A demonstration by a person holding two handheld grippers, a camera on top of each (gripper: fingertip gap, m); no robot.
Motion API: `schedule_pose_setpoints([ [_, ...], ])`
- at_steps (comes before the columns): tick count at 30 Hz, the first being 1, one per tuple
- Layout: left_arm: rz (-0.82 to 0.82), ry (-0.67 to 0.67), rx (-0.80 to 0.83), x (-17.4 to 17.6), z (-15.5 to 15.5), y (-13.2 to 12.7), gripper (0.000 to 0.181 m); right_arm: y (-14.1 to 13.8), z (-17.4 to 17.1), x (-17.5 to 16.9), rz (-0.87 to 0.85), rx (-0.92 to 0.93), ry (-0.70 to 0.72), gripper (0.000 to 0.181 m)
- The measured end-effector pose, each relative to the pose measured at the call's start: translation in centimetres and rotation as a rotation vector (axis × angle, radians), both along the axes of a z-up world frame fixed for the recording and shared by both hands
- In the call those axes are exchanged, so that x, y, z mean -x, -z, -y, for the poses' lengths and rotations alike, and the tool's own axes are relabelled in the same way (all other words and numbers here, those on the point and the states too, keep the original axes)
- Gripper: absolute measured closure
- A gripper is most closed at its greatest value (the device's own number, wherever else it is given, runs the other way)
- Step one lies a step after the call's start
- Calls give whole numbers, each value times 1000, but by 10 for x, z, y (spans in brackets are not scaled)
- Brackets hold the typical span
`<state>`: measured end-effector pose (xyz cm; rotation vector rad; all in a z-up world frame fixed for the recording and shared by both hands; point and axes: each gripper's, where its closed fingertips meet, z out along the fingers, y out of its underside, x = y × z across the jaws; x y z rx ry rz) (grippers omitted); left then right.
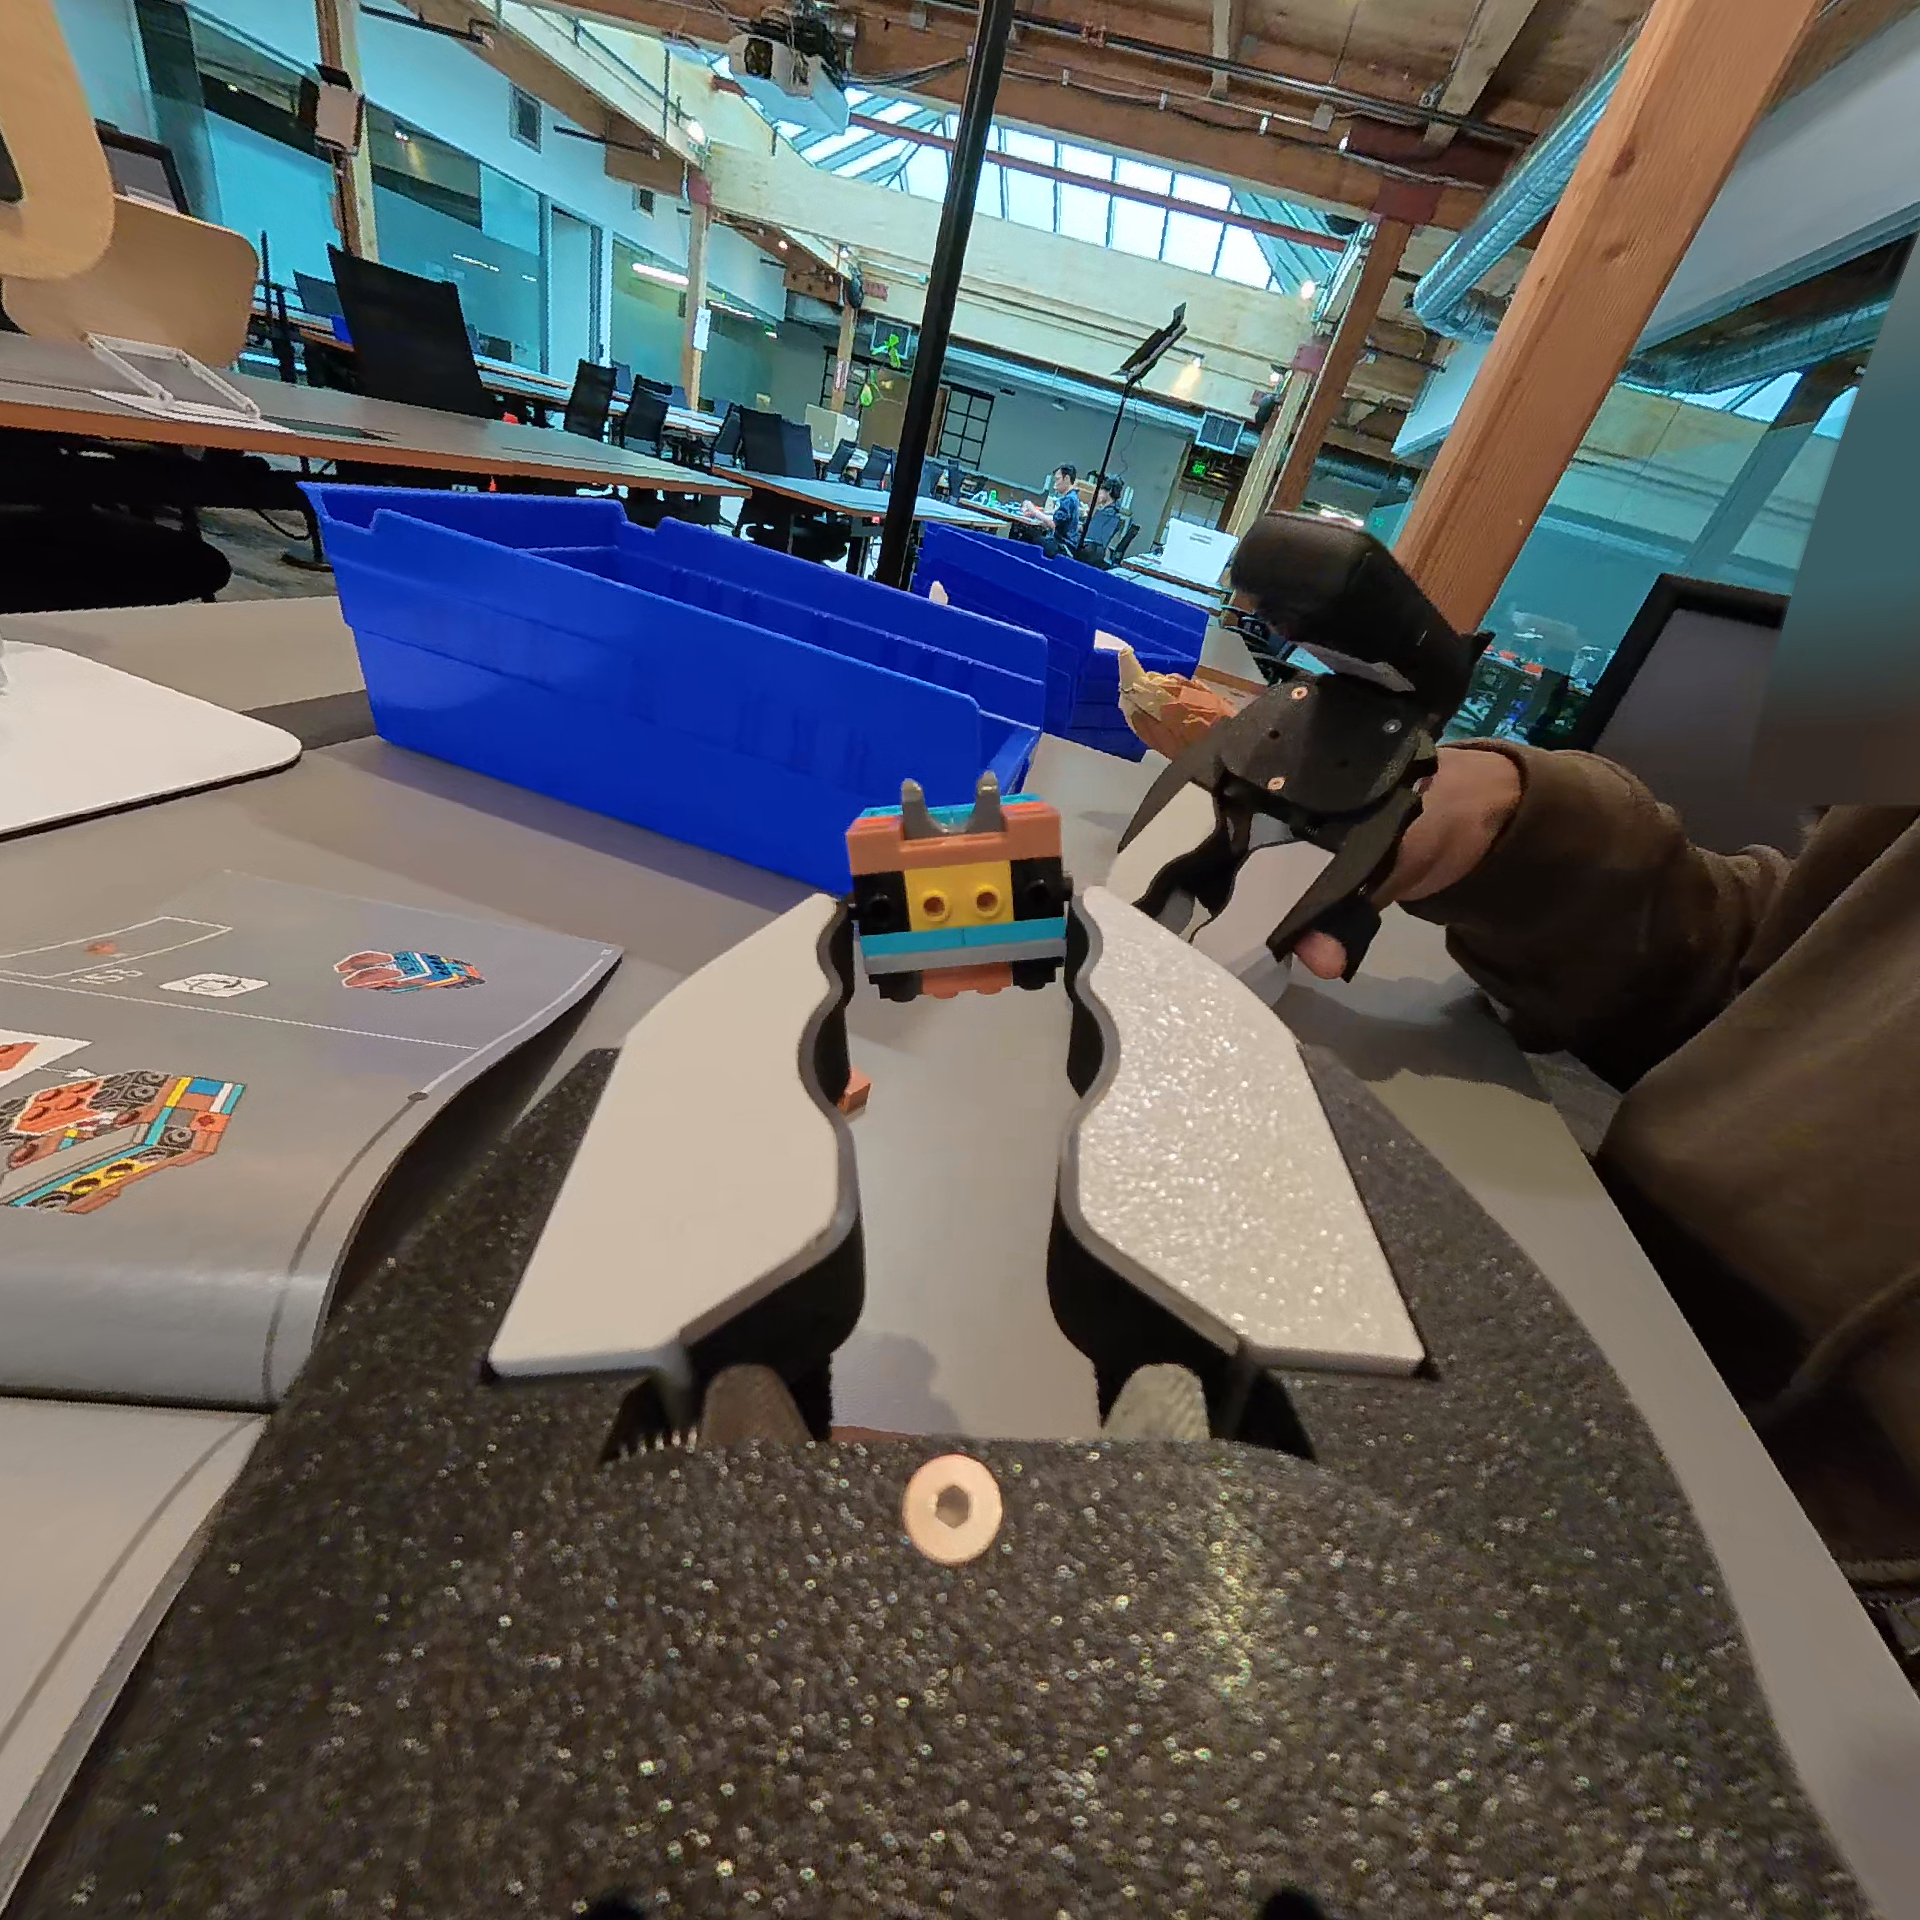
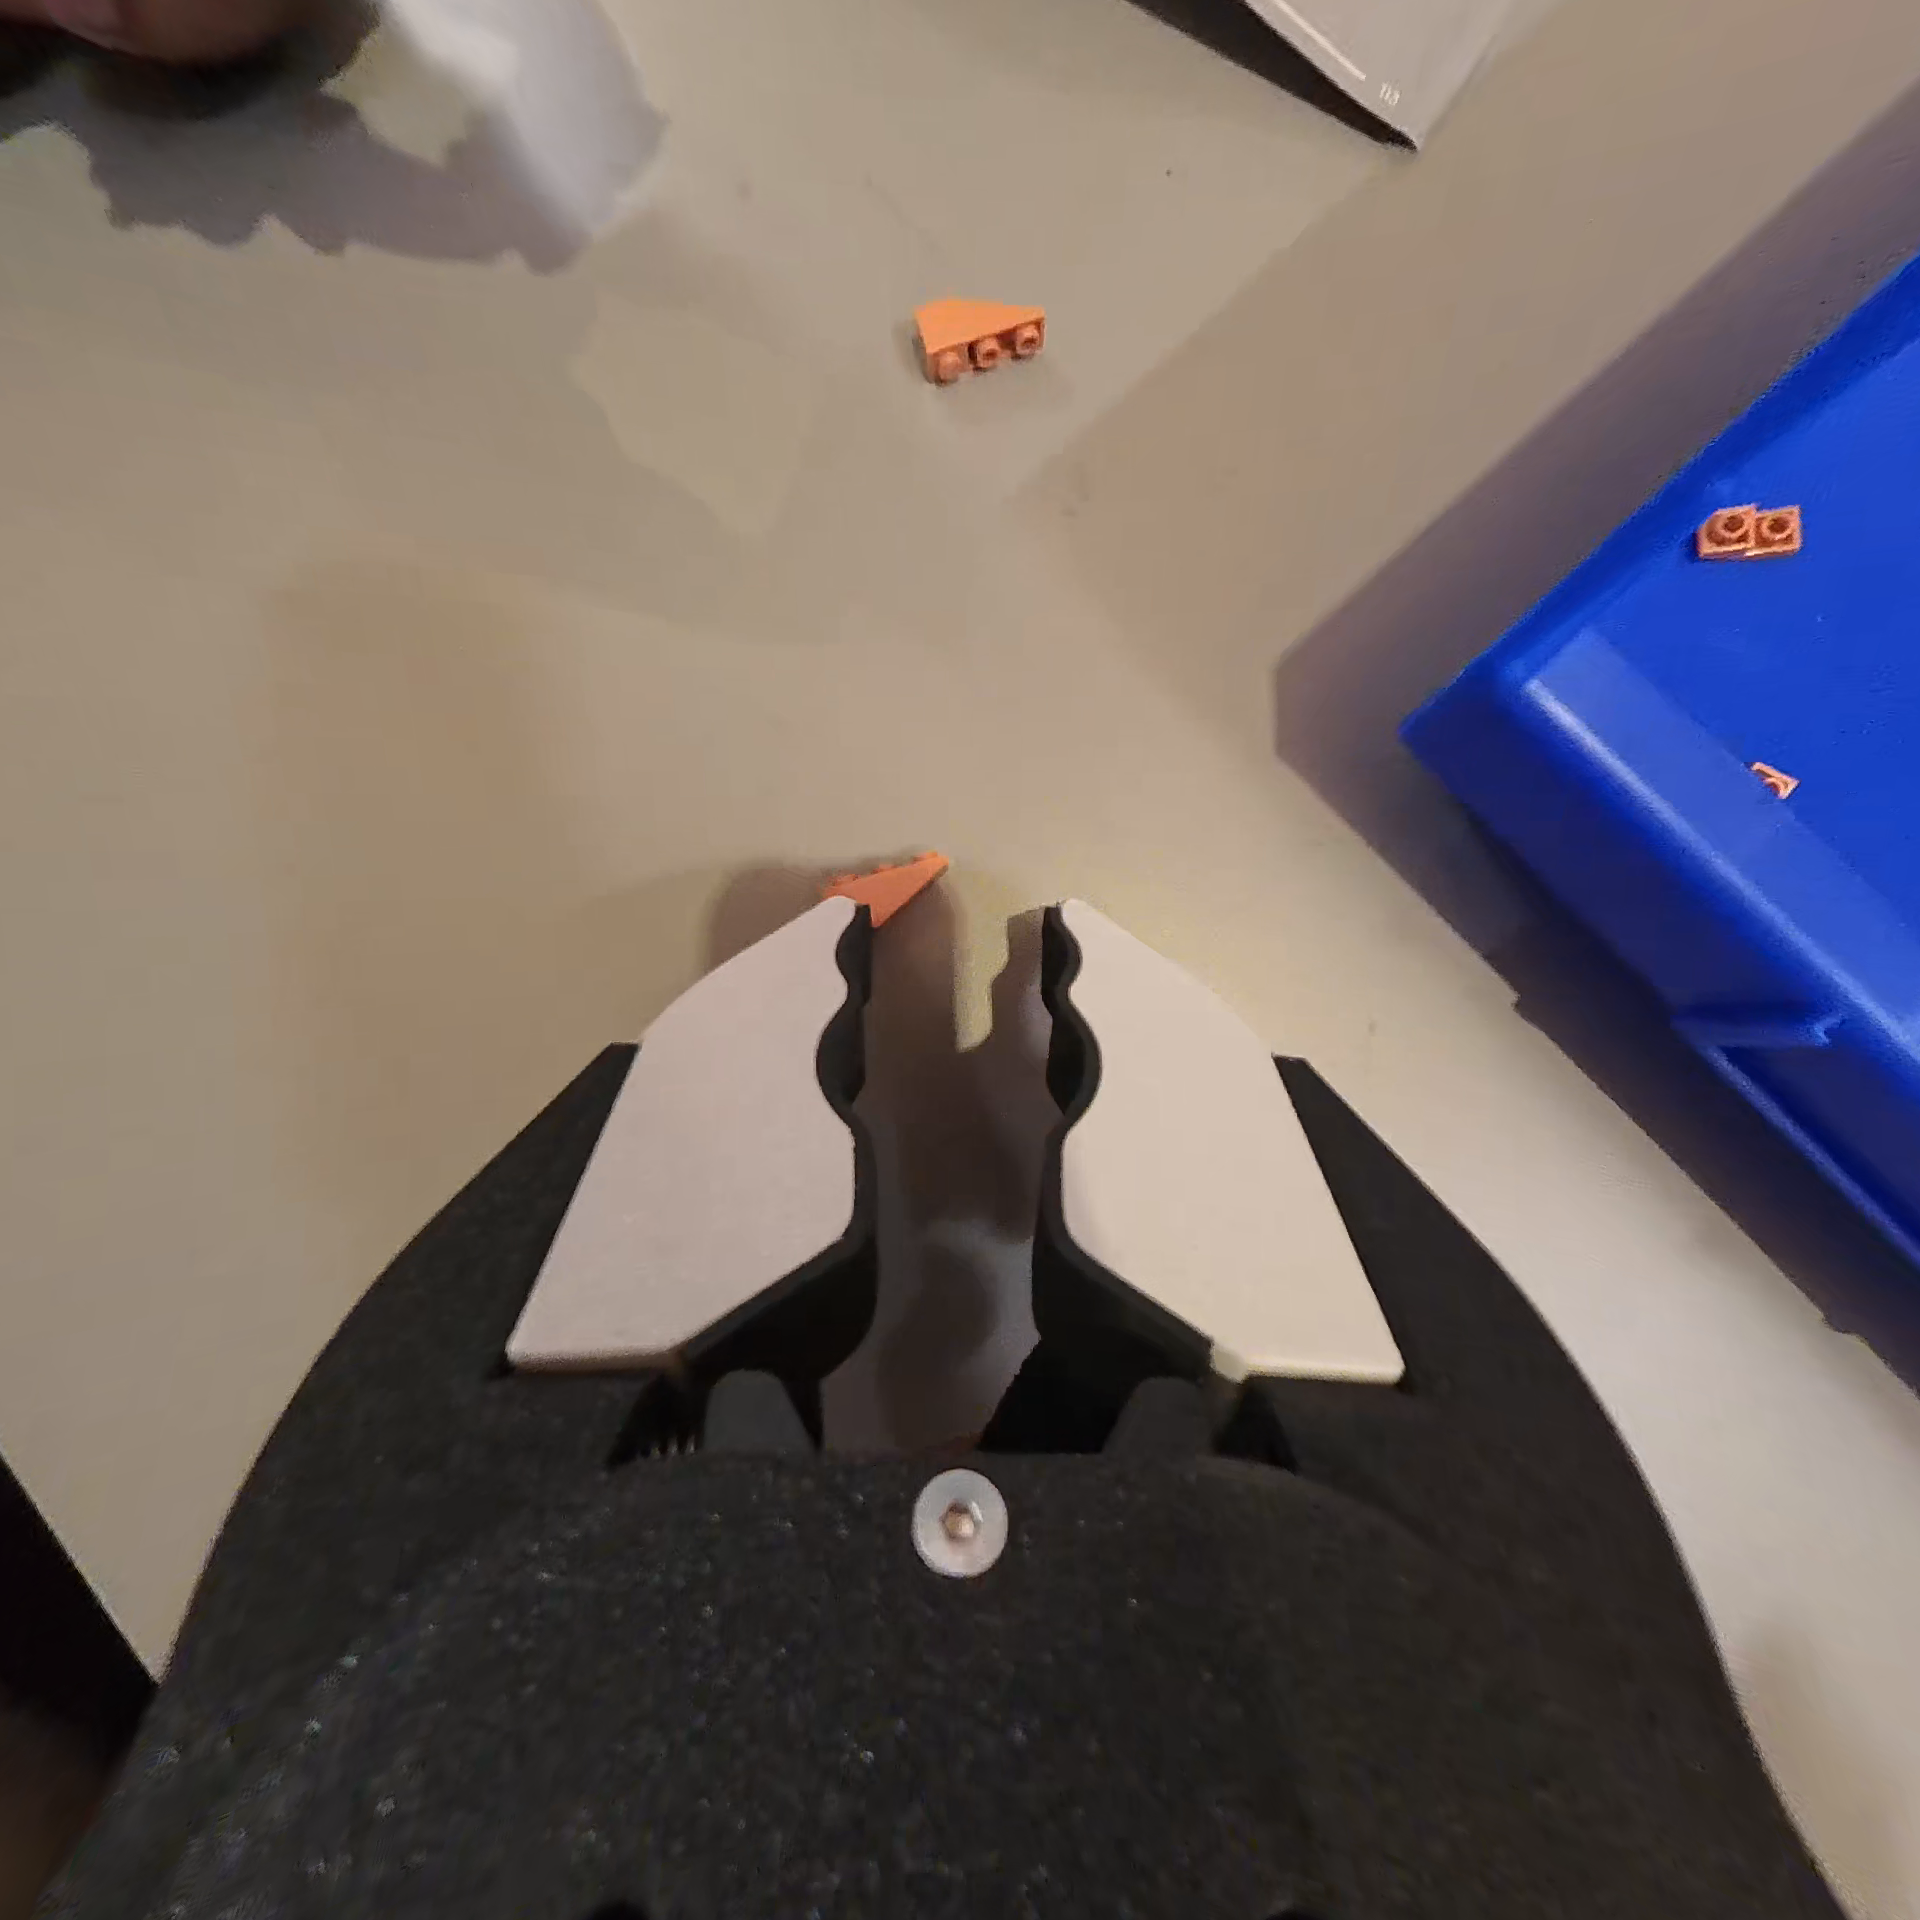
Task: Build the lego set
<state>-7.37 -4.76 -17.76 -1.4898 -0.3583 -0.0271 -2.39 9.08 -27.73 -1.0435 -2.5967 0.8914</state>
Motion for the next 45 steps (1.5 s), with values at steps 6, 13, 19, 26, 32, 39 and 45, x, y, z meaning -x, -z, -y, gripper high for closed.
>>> schedule_pose_setpoints([
  [6,-15,-2,8,-2,0,-1,142,2,9,0,-22,-47,-32,148],
  [13,-21,7,16,-5,-2,-1,142,-1,1,-1,-37,-80,0,148],
  [19,-27,25,30,-9,-5,1,142,3,4,-6,19,-52,33,155],
  [26,-35,68,63,-16,-10,6,142,3,26,2,-29,-115,-122,174],
  [32,-36,75,66,-18,-10,6,142,-1,34,9,-15,-111,-192,172],
  [39,-35,72,62,-17,-10,6,142,3,28,8,58,21,0,152],
  [45,-43,82,69,-20,-12,6,142,7,34,15,51,-32,3,154],
])
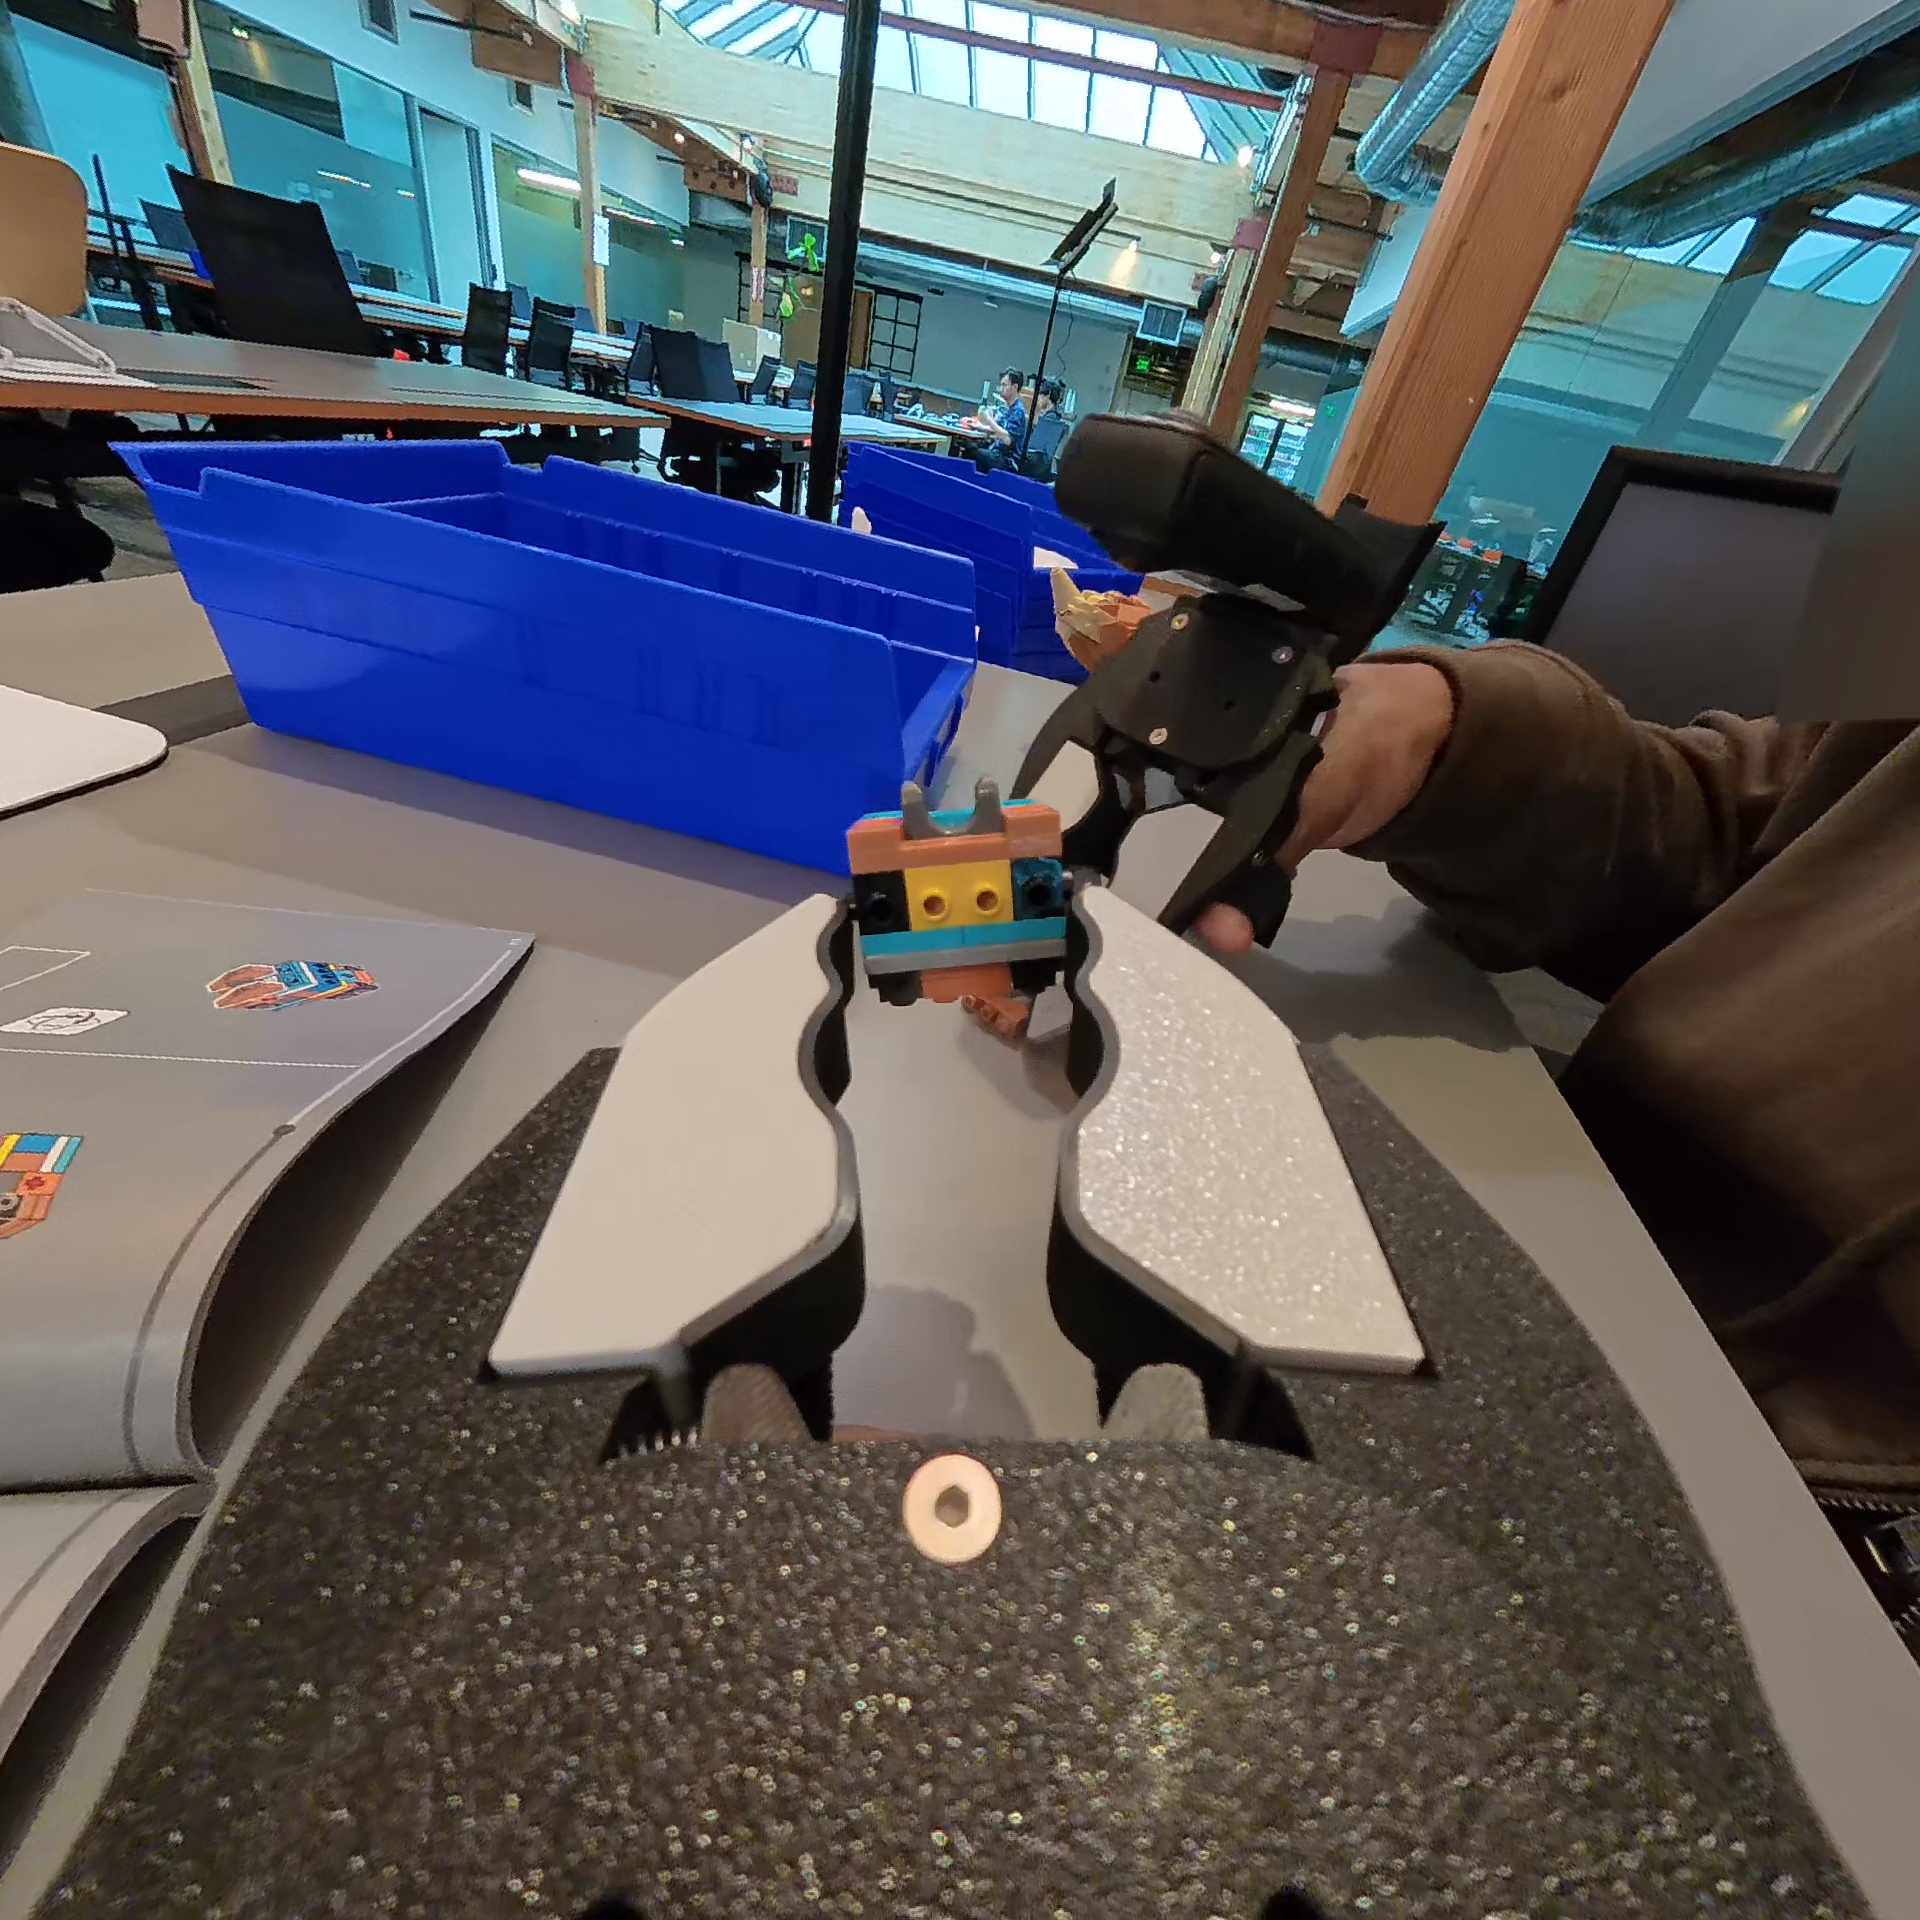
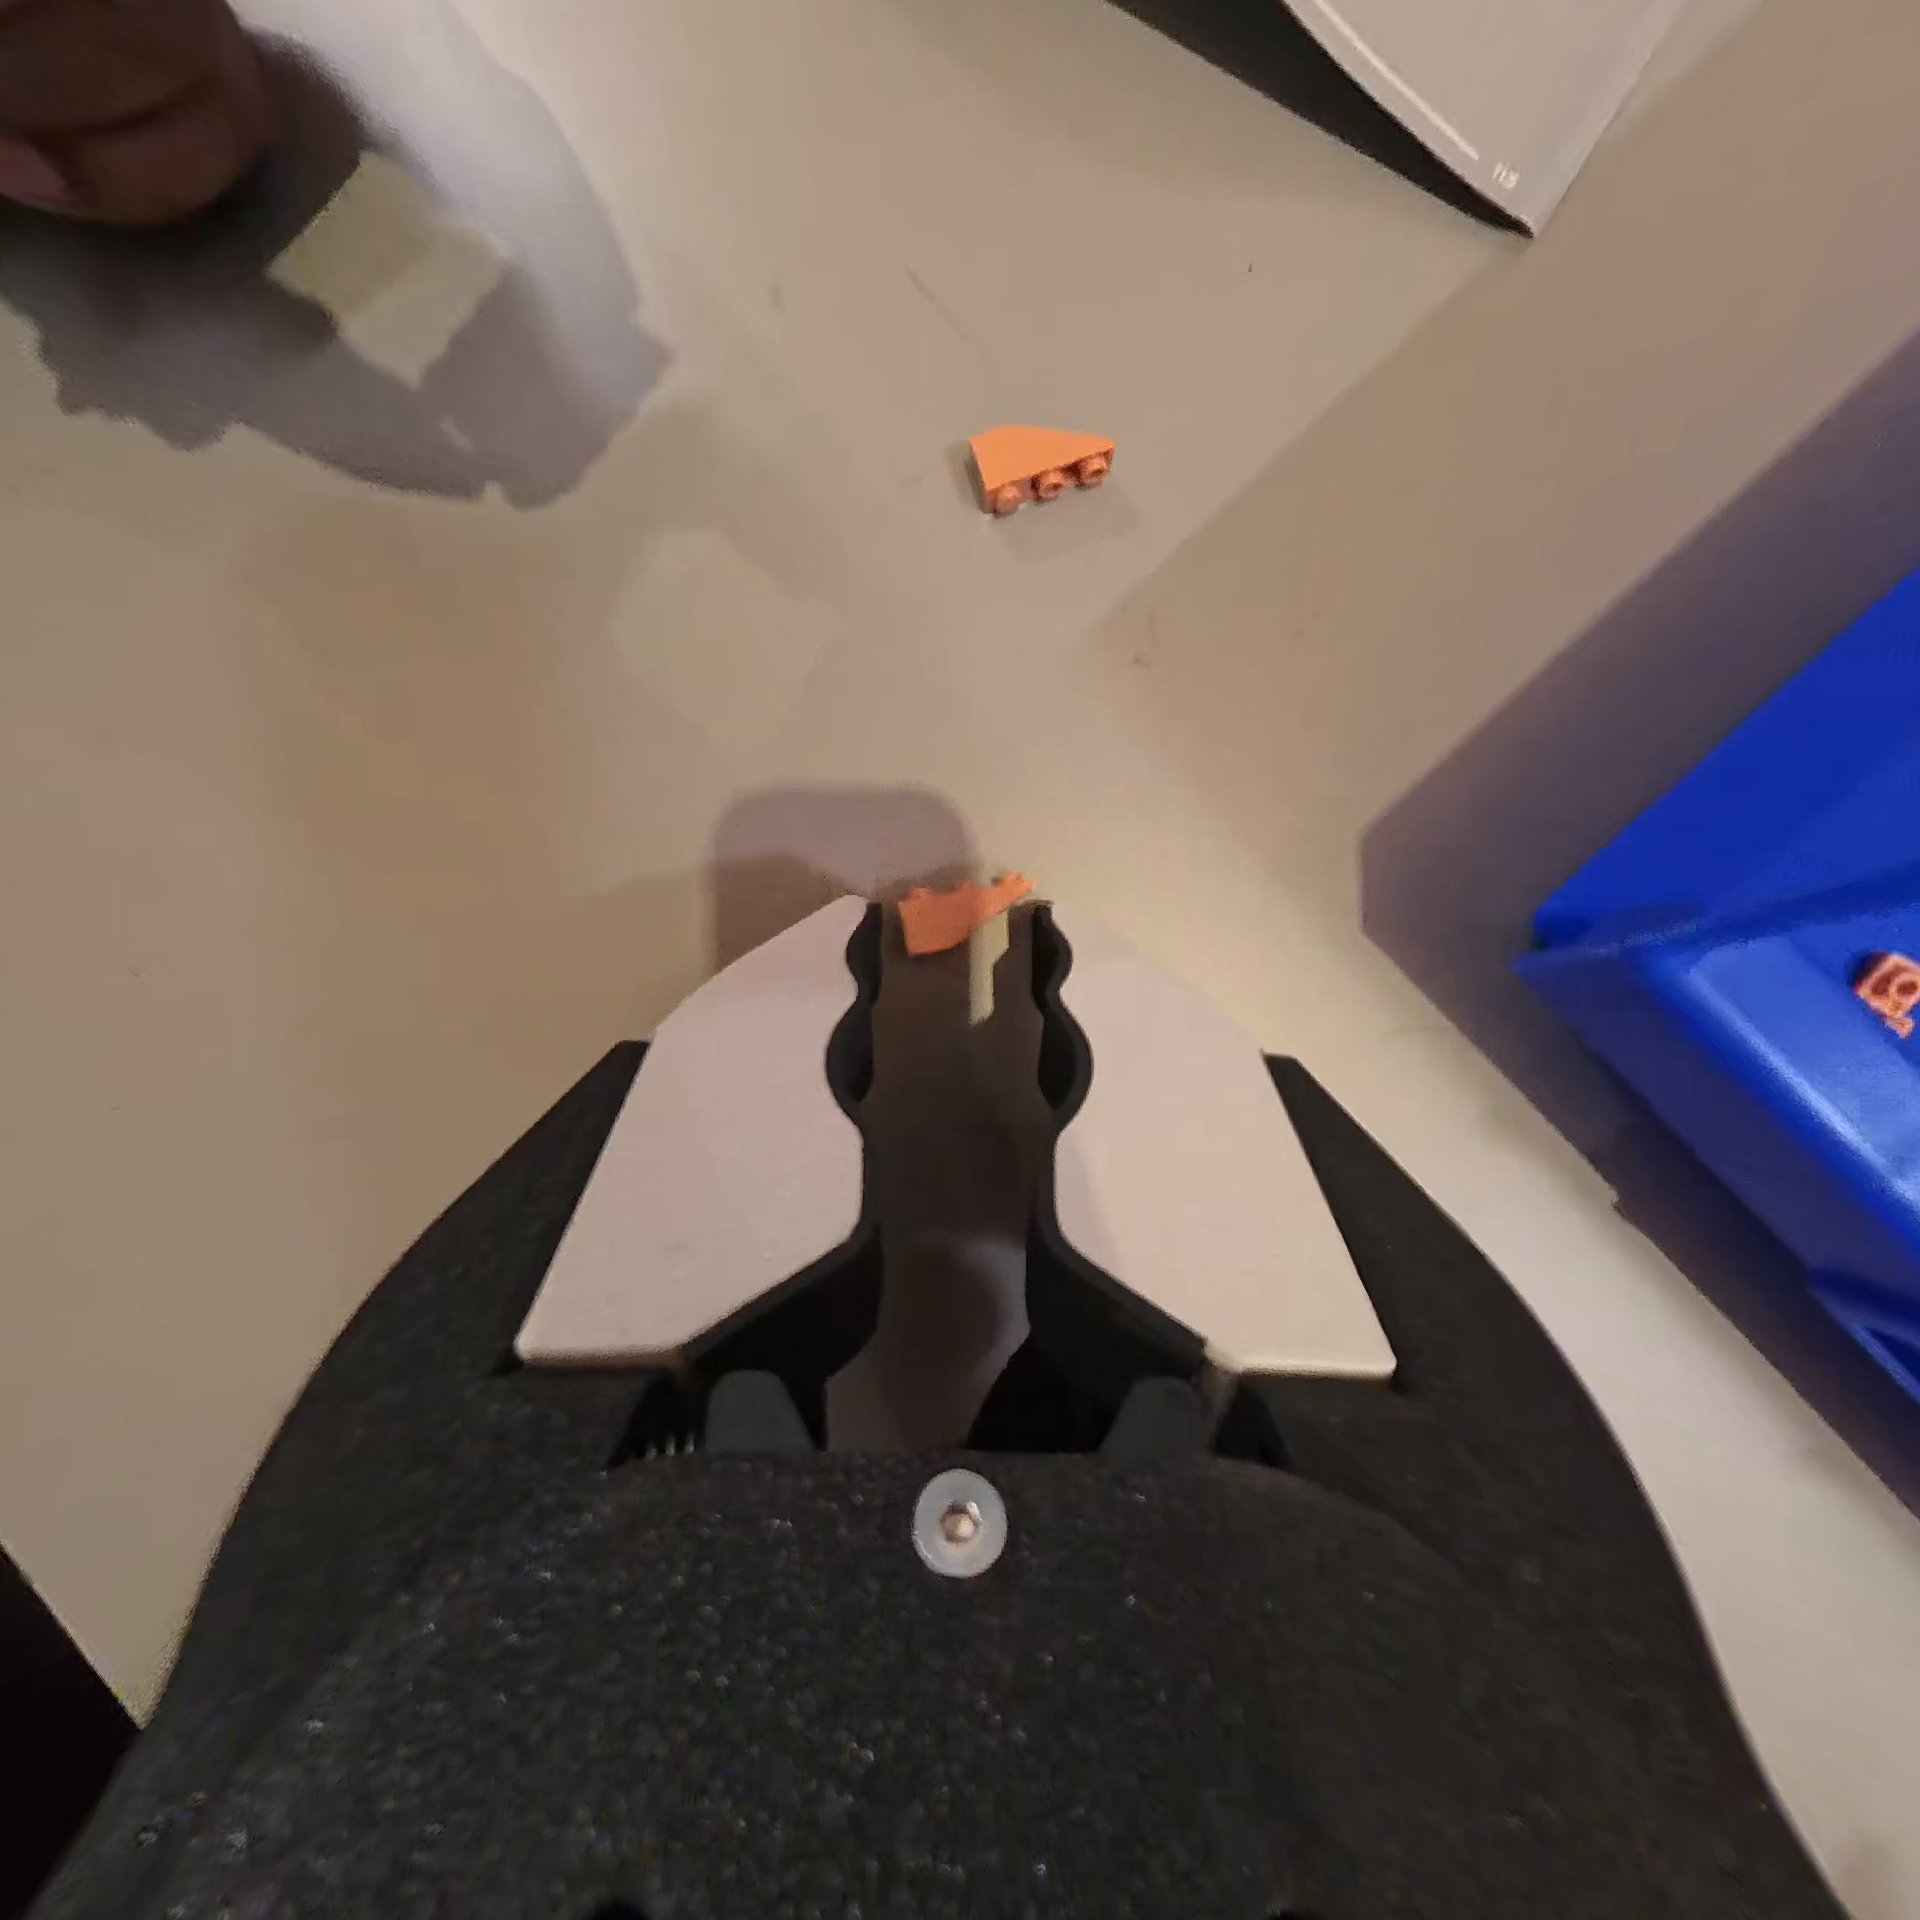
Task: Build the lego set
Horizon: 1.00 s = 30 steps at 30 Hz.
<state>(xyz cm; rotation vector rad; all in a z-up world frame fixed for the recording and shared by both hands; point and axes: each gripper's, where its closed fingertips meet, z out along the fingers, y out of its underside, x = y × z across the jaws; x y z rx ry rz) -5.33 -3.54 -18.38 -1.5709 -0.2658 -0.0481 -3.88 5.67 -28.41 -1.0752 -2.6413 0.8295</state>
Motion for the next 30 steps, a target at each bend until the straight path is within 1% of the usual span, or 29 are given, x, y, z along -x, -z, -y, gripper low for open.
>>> schedule_pose_setpoints([
  [2,-6,-3,6,0,0,0,142,1,7,1,4,-15,-38,159],
  [5,-12,-8,7,1,1,0,142,2,16,3,-28,-69,-118,173],
  [9,-13,-9,9,1,1,0,142,0,21,10,-120,-145,-202,173],
  [13,-18,-10,21,0,0,1,142,-9,26,16,-307,-223,-312,173],
  [16,-11,0,45,-1,-2,5,142,-30,33,22,-491,-231,-368,173],
  [18,-7,10,51,-2,-2,6,142,-51,42,23,-594,-179,-401,173],
  [20,-1,24,58,-4,-3,7,142,-73,54,19,-659,-97,-443,173],
  [23,-1,37,63,-6,-4,8,142,-105,74,12,-687,46,-483,173],
  [25,-4,43,61,-7,-4,8,142,-120,83,11,-689,96,-491,173],
  [27,-1,45,48,-7,-3,6,142,-128,89,12,-692,107,-501,174],
  [30,9,51,10,-7,-2,2,142,-129,96,11,-696,77,-526,174],
])
